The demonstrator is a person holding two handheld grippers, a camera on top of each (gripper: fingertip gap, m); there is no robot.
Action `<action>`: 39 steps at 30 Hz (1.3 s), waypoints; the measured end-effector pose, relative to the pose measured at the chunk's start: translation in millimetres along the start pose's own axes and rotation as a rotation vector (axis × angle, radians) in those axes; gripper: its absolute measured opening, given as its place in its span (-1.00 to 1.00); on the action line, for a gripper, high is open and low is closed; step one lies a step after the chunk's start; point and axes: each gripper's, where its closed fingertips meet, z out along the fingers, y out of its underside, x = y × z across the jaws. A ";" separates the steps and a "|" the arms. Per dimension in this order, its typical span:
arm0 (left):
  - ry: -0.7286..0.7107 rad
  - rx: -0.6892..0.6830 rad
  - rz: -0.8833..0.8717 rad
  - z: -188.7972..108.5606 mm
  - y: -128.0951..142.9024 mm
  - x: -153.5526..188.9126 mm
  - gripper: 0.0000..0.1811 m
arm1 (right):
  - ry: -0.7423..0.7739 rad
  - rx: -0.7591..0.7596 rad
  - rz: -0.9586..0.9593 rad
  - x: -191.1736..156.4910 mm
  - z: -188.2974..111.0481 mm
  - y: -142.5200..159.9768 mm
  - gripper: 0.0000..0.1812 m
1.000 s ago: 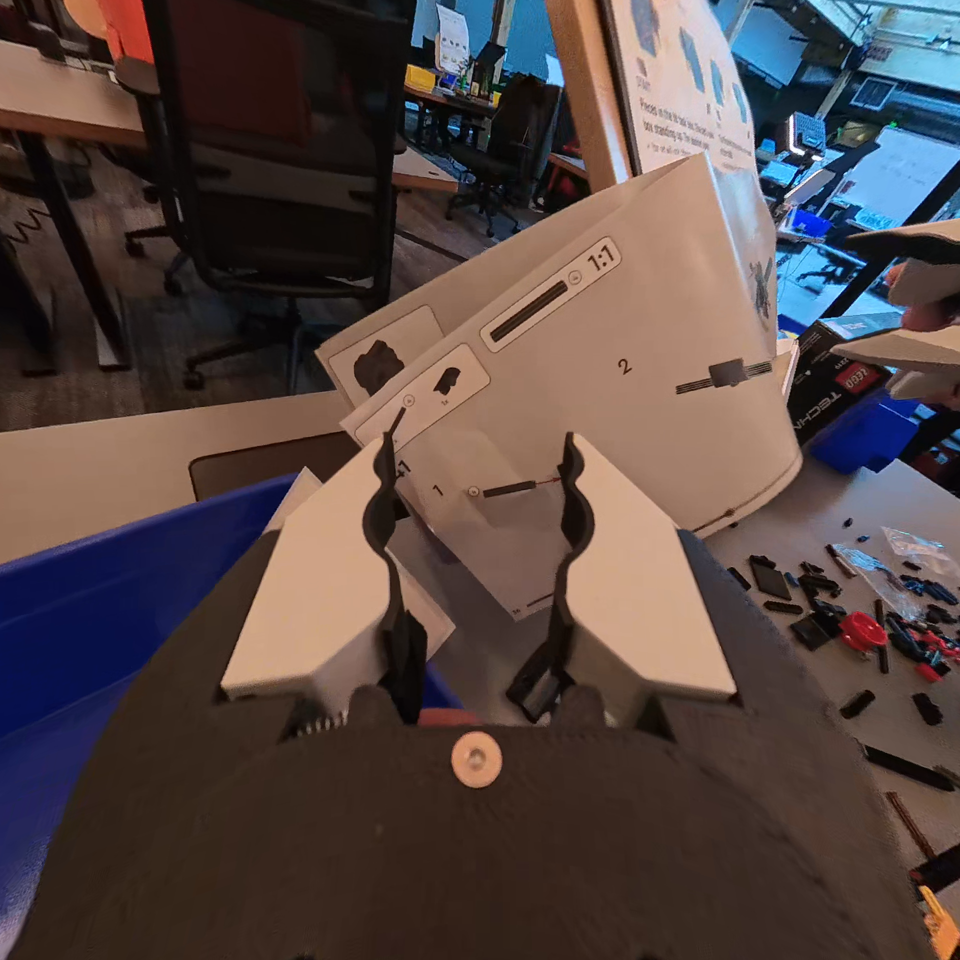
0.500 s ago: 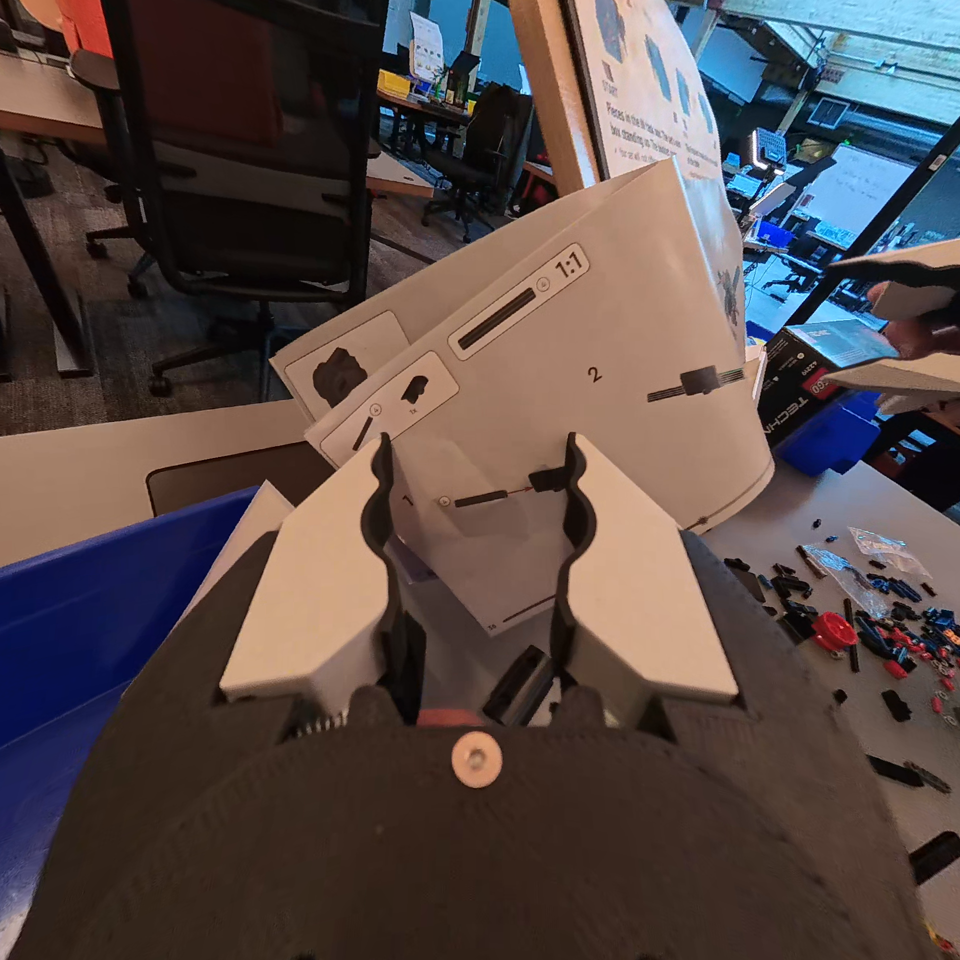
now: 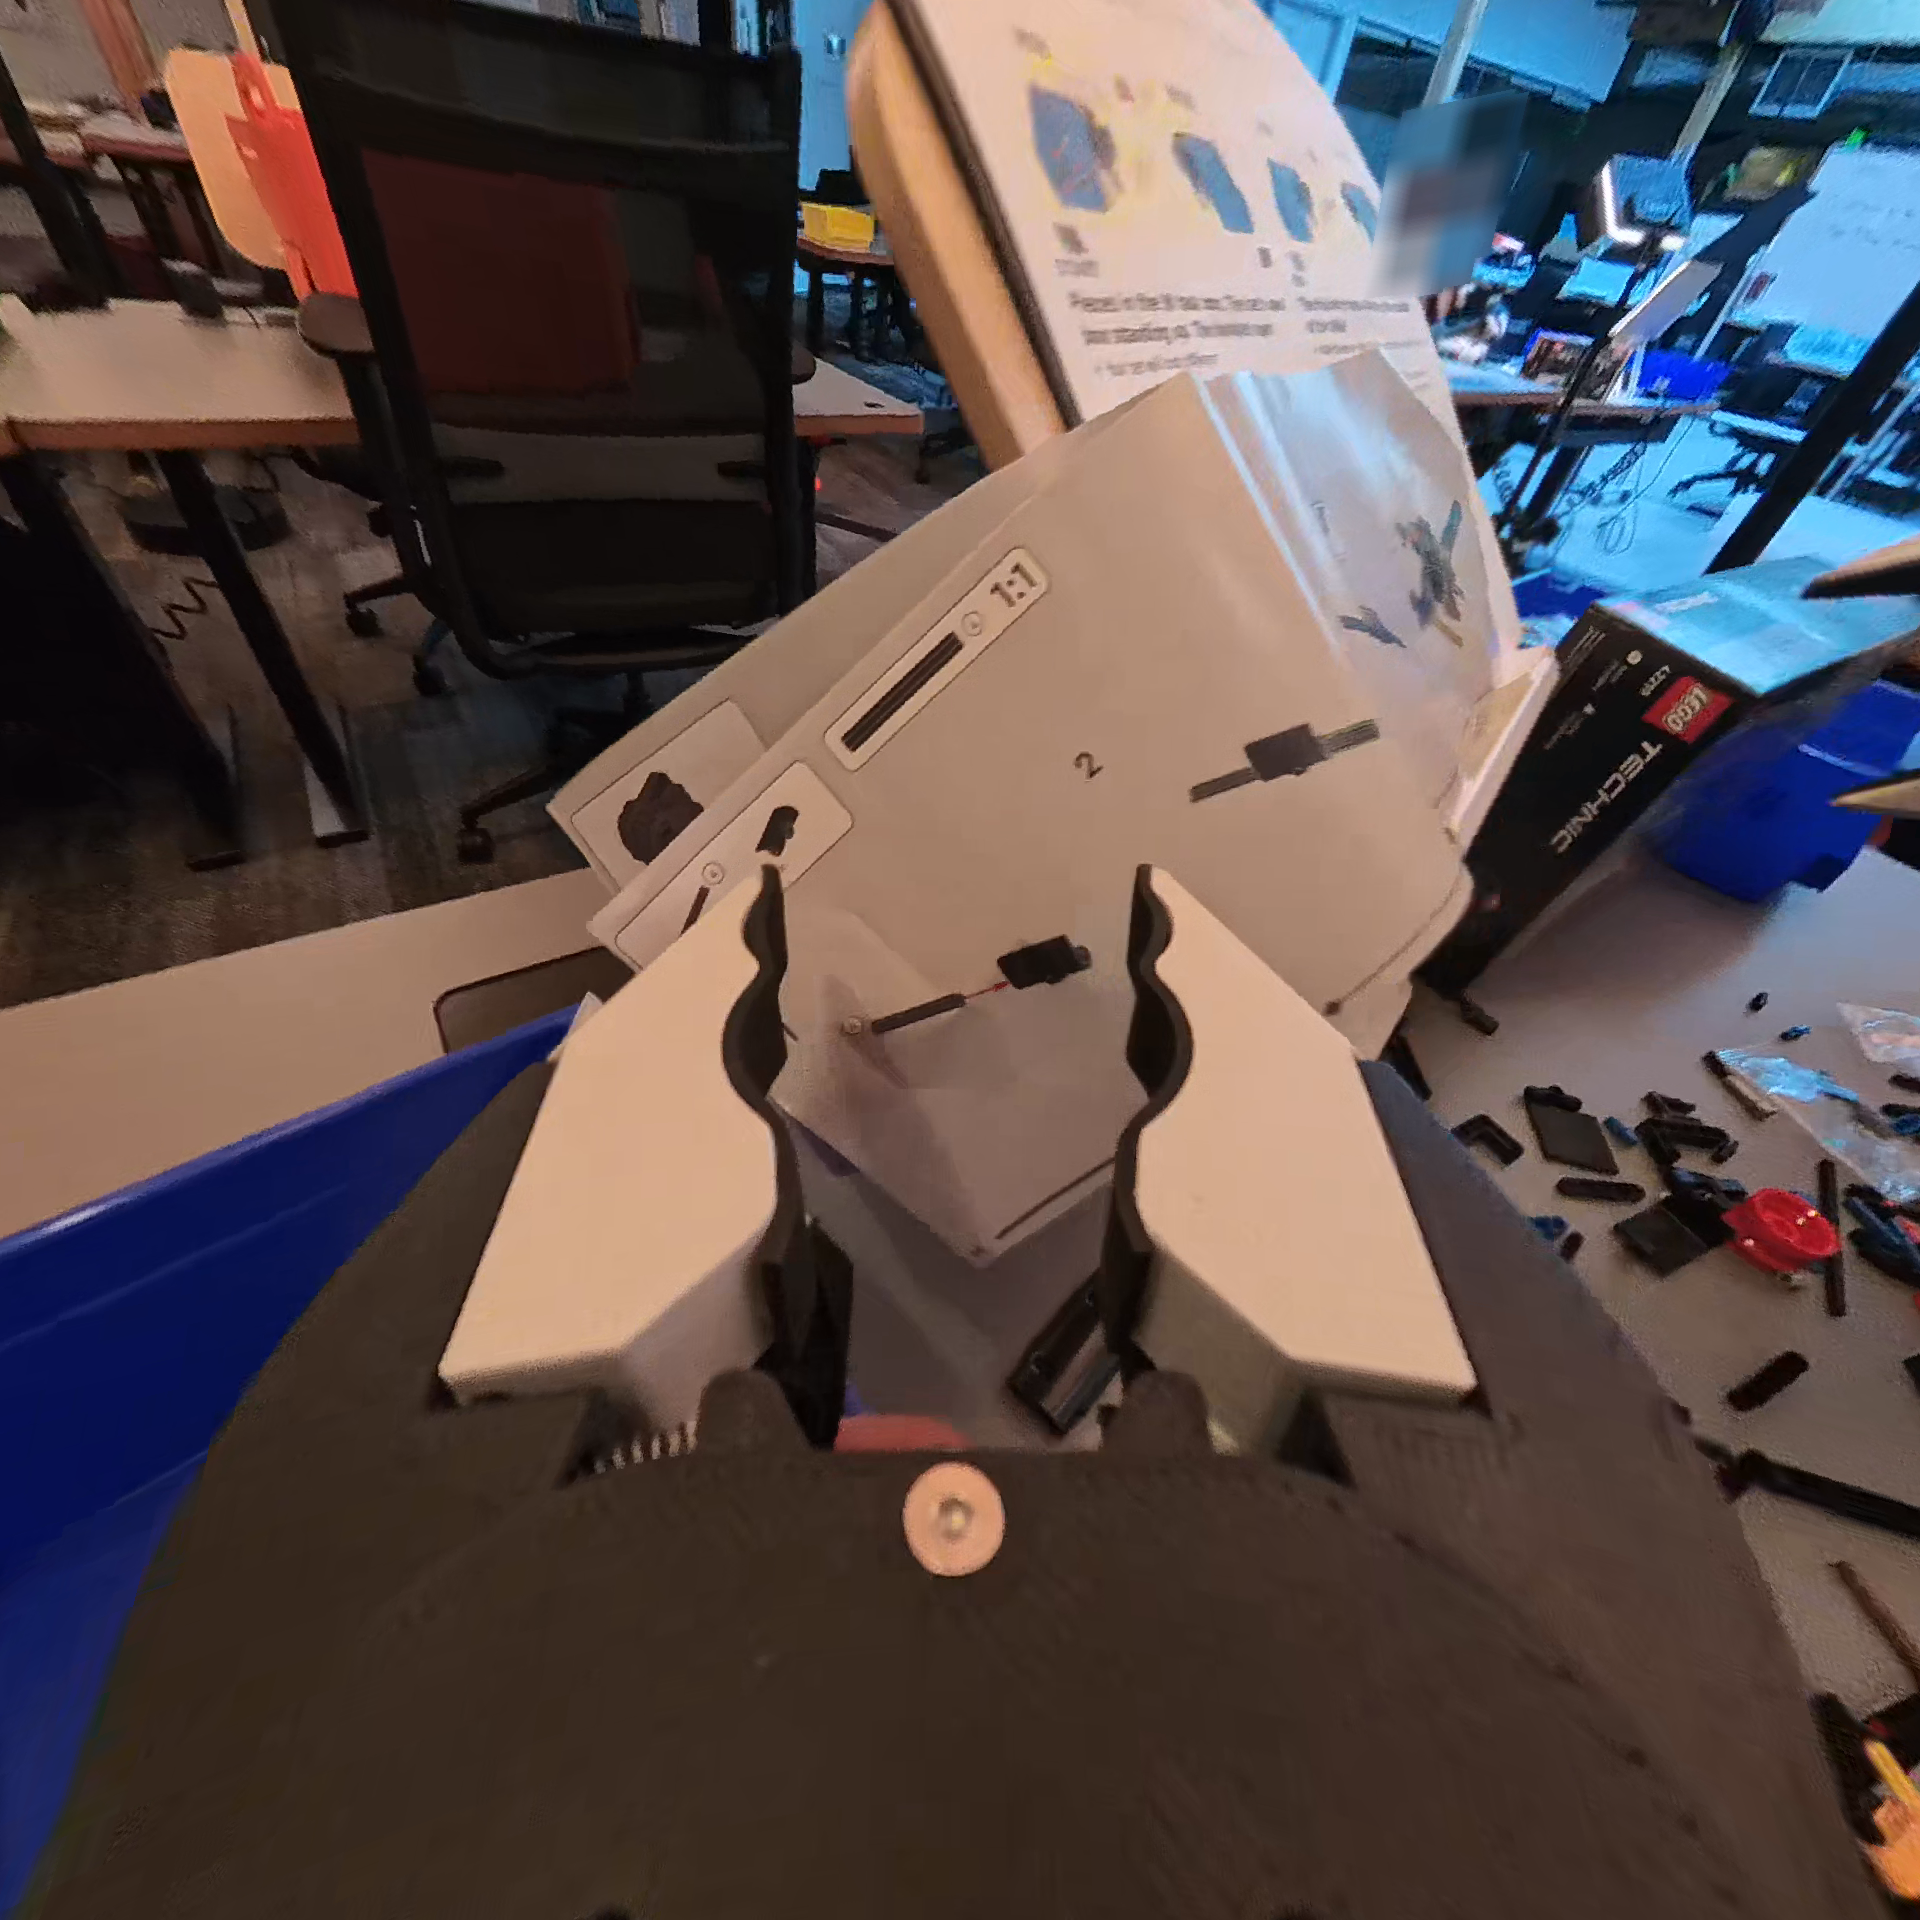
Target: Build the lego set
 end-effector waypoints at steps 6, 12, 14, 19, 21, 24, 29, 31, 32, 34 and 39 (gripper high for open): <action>-0.037 -0.039 0.147 -26.0 -5.2 30.1 -0.30 | -0.218 0.036 0.011 -76.3 -16.1 -10.6 -0.53; -0.013 -0.095 0.269 -43.3 9.4 82.0 -0.33 | -0.477 0.045 0.081 -181.3 -23.7 -8.6 -0.57; 0.002 -0.104 0.287 -47.1 17.0 98.3 -0.34 | -0.539 0.022 0.096 -210.9 -21.5 -0.1 -0.56; 0.036 -0.131 0.317 -52.1 39.6 129.9 -0.36 | -0.636 -0.021 0.105 -265.9 -14.2 14.0 -0.49; 0.047 -0.146 0.319 -53.3 49.6 137.0 -0.36 | -0.615 -0.069 0.081 -273.4 -7.8 22.8 -0.55; 0.057 -0.156 0.303 -52.8 62.8 140.2 -0.36 | -0.597 -0.123 0.057 -278.2 -1.1 34.4 -0.89; 0.095 -0.128 0.263 -51.6 70.3 143.0 -0.37 | -0.551 -0.070 0.151 -264.5 1.1 30.1 -0.95; 0.111 -0.115 0.252 -51.3 70.2 144.3 -0.37 | -0.548 -0.030 0.207 -255.7 -3.4 26.2 -0.94; 0.117 -0.108 0.247 -51.3 70.1 145.0 -0.37 | -0.536 -0.011 0.230 -249.9 -6.1 24.6 -0.94; 0.126 -0.090 0.247 -51.5 69.5 147.1 -0.38 | -0.512 0.027 0.280 -237.5 -13.3 21.6 -0.95; 0.167 -0.074 0.267 -48.2 73.3 159.0 -0.38 | -0.430 0.193 0.454 -201.8 -35.3 9.3 -0.94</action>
